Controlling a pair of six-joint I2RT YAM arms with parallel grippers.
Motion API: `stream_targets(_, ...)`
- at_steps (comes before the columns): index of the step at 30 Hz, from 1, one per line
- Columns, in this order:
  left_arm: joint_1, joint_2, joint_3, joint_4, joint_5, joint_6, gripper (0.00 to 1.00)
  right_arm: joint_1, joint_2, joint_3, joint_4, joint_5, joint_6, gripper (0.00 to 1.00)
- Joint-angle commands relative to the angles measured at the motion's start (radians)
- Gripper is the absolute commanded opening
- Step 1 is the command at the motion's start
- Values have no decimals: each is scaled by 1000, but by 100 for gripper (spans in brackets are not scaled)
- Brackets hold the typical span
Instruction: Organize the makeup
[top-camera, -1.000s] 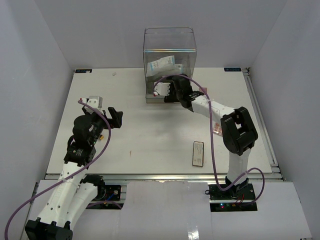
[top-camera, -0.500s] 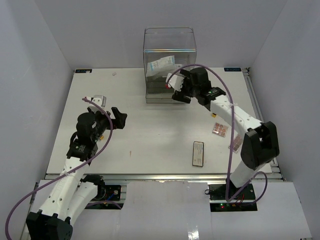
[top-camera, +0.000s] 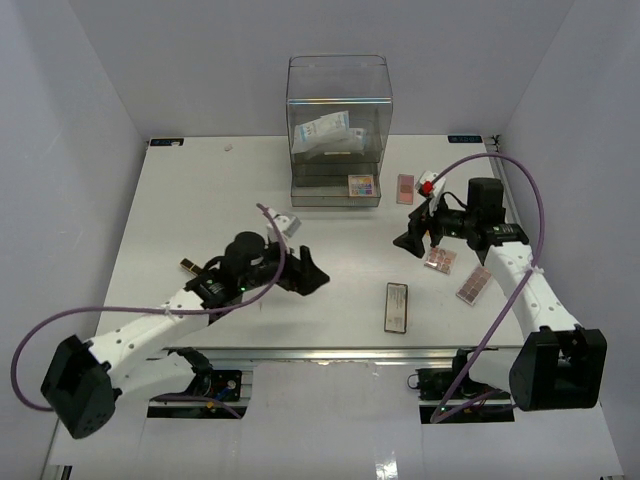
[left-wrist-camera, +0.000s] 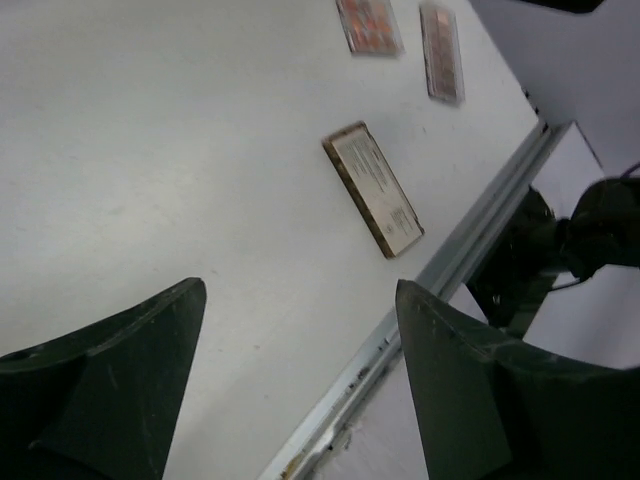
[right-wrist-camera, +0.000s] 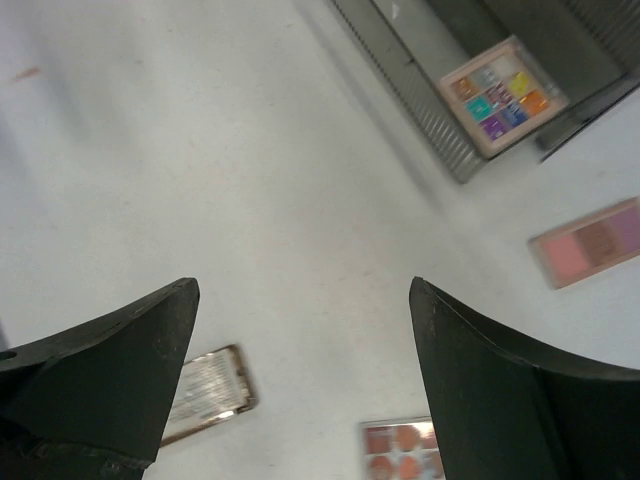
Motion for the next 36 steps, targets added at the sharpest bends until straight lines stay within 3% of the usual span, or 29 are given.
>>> stream_targets(1,-236,166,109,11,-253,-144,97,-126,-77,-92,84,-57,210,93)
stream_targets(6,-455,470,369,-71,-511,-220,98,-341,-111,-92,97,8,323,94)
stream_targets(10,-534,774,615,-255,-629,-286,98,-429,-129,-104,95,10,369,94)
stream_targets(15,-582,978,825,-341,-689,-320,98,-473,-186,-120,100,-9,374,94)
stream_targets(19,-596,1058,924,-411,-748,-332,98,-487,-202,-128,102,-37,380,94)
stream_targets(28,-605,1113,945,-426,-741,-340,97,-504,-191,-129,101,-74,390,94)
stream_targets(36,-612,1163,962,-435,-739,-332,82,-506,-187,-132,102,-79,393,94)
